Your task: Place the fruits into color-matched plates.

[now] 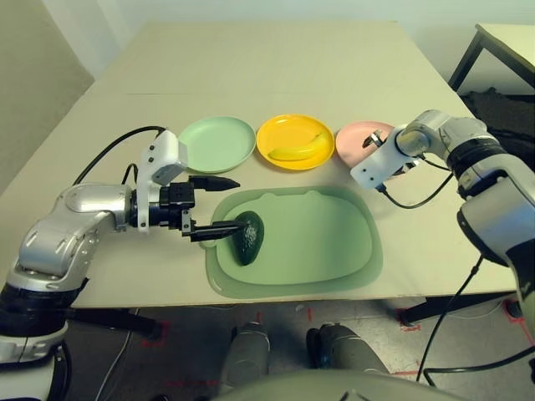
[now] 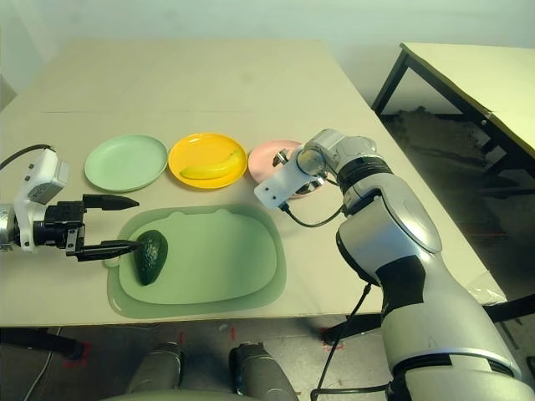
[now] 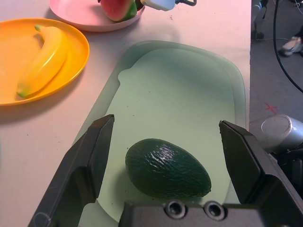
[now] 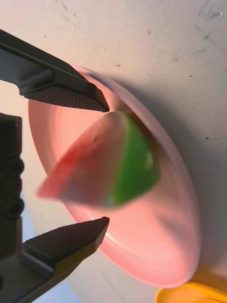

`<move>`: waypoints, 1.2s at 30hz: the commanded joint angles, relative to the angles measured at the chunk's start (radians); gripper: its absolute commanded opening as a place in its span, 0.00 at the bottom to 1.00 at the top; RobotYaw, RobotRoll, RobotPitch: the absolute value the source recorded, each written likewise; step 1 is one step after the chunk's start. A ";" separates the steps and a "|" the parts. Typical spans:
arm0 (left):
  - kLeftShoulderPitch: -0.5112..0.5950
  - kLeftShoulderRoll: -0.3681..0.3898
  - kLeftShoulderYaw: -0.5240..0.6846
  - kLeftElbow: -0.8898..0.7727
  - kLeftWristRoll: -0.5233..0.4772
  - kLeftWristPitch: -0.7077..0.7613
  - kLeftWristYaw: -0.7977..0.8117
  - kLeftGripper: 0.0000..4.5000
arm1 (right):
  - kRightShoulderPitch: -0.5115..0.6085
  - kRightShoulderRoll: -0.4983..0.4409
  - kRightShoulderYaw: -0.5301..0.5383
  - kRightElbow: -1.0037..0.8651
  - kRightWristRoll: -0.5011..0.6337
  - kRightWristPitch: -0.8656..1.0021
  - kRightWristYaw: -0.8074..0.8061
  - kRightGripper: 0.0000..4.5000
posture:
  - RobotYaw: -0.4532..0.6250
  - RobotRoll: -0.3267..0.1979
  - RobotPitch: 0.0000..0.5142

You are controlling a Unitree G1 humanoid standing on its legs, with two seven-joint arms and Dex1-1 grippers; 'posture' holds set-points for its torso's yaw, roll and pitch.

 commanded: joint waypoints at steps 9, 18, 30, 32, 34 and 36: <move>-0.003 0.017 0.007 0.028 0.017 -0.029 -0.021 1.00 | -0.106 -0.122 -0.142 -0.096 0.205 -0.160 0.378 0.99 | 0.52 0.62 0.19; -0.008 0.041 -0.002 0.060 0.062 -0.094 -0.051 1.00 | 0.372 -0.313 -0.485 -1.068 0.888 0.663 0.893 0.99 | 0.51 0.62 0.16; -0.132 0.109 -0.127 0.198 0.256 -0.390 -0.243 1.00 | 0.867 -0.154 -0.812 -1.669 1.228 1.310 0.451 0.99 | 0.48 0.62 0.15; -0.160 0.101 -0.152 0.236 0.294 -0.478 -0.270 1.00 | 0.939 -0.120 -0.830 -1.729 1.278 1.336 0.405 0.99 | 0.47 0.62 0.15; -0.184 0.091 -0.175 0.276 0.333 -0.567 -0.289 1.00 | 1.007 -0.098 -0.834 -1.772 1.313 1.345 0.371 0.99 | 0.47 0.62 0.15; -0.208 0.076 -0.197 0.325 0.379 -0.674 -0.295 1.00 | 1.080 -0.078 -0.832 -1.800 1.338 1.332 0.346 0.99 | 0.48 0.62 0.15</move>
